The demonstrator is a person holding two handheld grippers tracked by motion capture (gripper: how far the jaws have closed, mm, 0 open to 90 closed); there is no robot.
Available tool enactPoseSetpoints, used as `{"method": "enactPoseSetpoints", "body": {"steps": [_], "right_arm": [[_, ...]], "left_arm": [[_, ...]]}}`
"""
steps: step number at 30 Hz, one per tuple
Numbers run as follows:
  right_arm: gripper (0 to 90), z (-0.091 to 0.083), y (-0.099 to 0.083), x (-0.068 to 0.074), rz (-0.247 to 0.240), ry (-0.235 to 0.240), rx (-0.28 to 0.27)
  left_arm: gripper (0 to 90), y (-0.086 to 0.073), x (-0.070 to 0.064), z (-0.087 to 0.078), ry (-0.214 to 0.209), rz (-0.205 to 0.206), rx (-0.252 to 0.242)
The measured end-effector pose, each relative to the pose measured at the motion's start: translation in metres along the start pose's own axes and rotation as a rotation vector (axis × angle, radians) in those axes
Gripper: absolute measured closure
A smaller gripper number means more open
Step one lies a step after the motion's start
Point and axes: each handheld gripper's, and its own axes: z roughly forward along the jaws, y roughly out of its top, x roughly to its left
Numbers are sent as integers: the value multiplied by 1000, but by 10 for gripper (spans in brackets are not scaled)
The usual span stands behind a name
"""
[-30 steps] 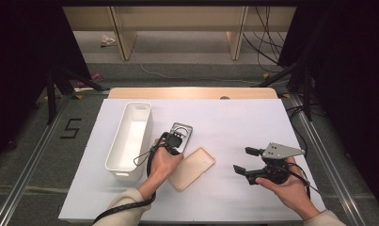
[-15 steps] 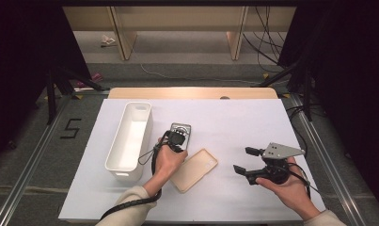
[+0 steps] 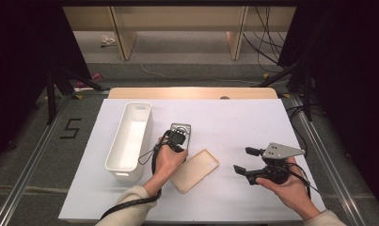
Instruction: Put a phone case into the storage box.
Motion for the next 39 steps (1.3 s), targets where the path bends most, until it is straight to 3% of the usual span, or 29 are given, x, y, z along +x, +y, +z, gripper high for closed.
{"method": "enactPoseSetpoints", "body": {"steps": [2,3,4,5,6,7,8,9,12,14,15,17,18,19,20,23,26,32,37,39], "right_arm": [[198,0,0,0,0,1,-1],[197,0,0,0,1,1,-1],[197,0,0,0,1,1,-1],[197,0,0,0,1,1,0],[197,0,0,0,1,1,0],[196,-1,0,0,1,1,1],[195,-1,0,0,2,1,2],[196,-1,0,0,2,1,2],[194,-1,0,0,1,1,4],[194,0,0,0,0,2,6],[194,0,0,0,-1,2,7],[194,0,0,0,-2,2,7],[194,0,0,0,-2,2,10],[194,1,0,0,-2,3,10],[194,1,0,0,-2,3,10],[194,0,-1,-1,-2,1,10],[194,0,-1,0,-2,3,9],[194,0,-1,0,-2,3,10],[193,0,-1,-1,-2,2,9],[193,0,-1,-1,-1,2,9]], "left_arm": [[831,1,-1,-3,6,17,-14],[797,5,-6,-11,9,75,-48],[768,5,-6,-11,9,75,-48],[720,10,-11,-21,16,165,-54],[663,10,-11,-21,16,165,-54],[663,13,-14,-26,22,205,-50],[552,15,-17,-30,29,244,-51],[552,17,-19,-35,35,296,-40],[337,21,-20,-45,56,461,26],[296,23,-20,-49,74,553,96],[251,25,-18,-52,99,645,135],[241,27,-18,-54,118,718,172],[233,27,-18,-54,118,718,172],[226,28,-19,-54,118,772,189],[217,28,-19,-54,118,772,189],[156,28,-19,-53,111,883,216],[156,24,-17,-47,67,924,250],[155,21,-14,-43,65,977,282],[145,22,-10,-41,42,971,281],[130,21,-8,-40,39,973,302]]}}
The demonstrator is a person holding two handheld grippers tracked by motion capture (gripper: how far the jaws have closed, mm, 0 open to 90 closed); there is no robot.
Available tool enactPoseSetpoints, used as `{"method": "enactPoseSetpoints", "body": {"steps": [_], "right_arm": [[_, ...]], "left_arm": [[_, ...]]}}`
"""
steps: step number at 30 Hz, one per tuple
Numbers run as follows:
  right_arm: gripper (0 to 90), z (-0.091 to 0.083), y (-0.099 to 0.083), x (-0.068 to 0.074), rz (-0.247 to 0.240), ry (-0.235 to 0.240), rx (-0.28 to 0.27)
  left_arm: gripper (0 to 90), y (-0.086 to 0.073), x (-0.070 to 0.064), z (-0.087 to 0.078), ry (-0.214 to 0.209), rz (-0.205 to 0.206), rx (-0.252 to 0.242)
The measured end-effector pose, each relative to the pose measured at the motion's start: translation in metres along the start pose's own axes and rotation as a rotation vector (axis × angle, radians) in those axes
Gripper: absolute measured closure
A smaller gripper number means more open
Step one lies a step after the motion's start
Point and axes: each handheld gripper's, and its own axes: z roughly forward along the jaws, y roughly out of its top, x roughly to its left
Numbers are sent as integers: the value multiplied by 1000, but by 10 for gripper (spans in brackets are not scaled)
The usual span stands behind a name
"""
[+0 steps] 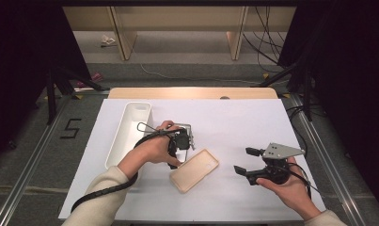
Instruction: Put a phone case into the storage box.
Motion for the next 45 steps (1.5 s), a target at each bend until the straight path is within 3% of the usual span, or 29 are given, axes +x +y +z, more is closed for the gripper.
{"method": "enactPoseSetpoints", "body": {"steps": [5,7,13,20,41,45], "right_arm": [[193,0,0,0,0,0,0],[193,0,0,0,0,0,0],[193,0,0,0,1,0,-2],[193,0,0,0,1,-1,-6],[182,-5,2,-3,-15,-17,-22],[182,-5,2,-2,-17,-14,-21]], "left_arm": [[153,0,2,1,10,28,15],[157,1,2,3,17,76,32],[158,3,1,7,24,128,38],[160,5,-3,13,4,181,38],[200,8,0,24,24,240,63],[201,6,-2,28,5,255,74]]}}
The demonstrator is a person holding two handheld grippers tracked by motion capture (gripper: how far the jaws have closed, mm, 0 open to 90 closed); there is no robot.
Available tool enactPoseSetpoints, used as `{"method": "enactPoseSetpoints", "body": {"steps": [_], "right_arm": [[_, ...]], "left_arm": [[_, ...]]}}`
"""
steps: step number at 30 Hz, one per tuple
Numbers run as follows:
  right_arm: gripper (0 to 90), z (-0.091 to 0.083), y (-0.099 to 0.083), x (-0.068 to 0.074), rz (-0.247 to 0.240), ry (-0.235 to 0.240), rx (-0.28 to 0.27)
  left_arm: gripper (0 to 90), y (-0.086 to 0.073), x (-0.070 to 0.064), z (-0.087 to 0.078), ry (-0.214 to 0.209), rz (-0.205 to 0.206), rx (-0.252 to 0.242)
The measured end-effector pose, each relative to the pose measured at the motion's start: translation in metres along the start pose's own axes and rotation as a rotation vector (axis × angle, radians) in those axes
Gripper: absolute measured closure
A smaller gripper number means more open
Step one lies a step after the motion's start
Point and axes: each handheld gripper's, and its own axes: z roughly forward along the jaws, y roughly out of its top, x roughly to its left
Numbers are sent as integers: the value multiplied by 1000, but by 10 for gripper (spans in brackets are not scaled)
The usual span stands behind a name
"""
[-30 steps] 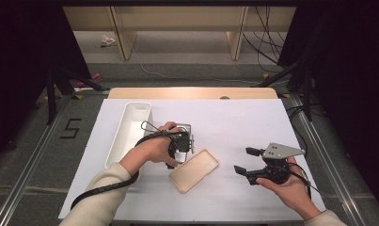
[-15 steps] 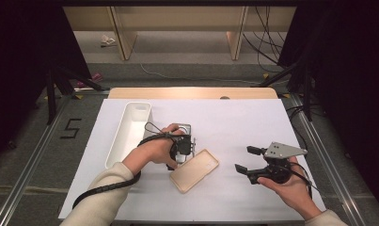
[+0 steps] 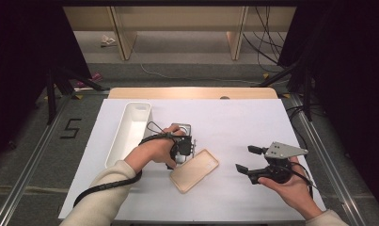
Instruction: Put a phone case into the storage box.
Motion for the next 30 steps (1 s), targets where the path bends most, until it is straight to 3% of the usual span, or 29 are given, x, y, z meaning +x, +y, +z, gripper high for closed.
{"method": "enactPoseSetpoints", "body": {"steps": [30], "right_arm": [[183,1,0,0,0,4,5]], "left_arm": [[265,-3,-1,12,-3,-8,-14]]}}
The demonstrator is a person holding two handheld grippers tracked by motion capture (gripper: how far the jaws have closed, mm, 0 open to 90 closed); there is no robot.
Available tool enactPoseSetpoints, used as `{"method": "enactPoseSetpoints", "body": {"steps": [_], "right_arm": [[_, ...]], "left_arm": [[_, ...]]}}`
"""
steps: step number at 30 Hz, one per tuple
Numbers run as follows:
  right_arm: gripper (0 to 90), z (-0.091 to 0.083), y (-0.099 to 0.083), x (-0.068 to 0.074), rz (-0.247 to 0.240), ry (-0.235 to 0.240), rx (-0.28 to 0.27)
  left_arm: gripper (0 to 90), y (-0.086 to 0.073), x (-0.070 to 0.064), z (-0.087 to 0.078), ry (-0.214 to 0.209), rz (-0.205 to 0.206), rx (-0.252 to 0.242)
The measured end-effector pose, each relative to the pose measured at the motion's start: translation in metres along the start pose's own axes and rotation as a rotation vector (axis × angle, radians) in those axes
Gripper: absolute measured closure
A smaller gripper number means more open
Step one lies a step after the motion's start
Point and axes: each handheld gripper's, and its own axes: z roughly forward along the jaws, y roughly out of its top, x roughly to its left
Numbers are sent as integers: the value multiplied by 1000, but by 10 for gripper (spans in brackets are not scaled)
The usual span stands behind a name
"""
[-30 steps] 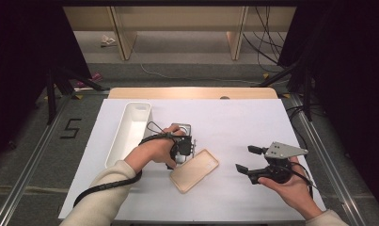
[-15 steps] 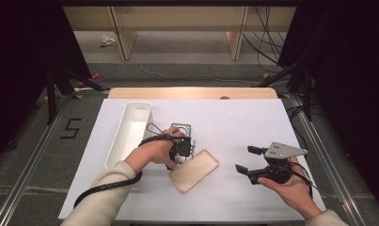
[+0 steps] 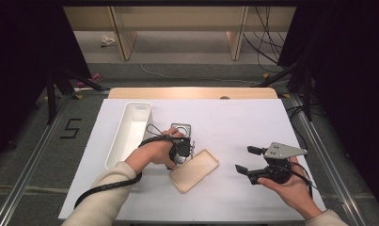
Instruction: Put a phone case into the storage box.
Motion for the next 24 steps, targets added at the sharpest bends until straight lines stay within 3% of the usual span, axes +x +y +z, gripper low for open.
{"method": "enactPoseSetpoints", "body": {"steps": [16,24], "right_arm": [[183,0,0,1,0,5,1],[183,1,0,1,1,6,5]], "left_arm": [[319,0,1,2,-10,4,1],[440,0,-1,0,-56,-4,6]]}}
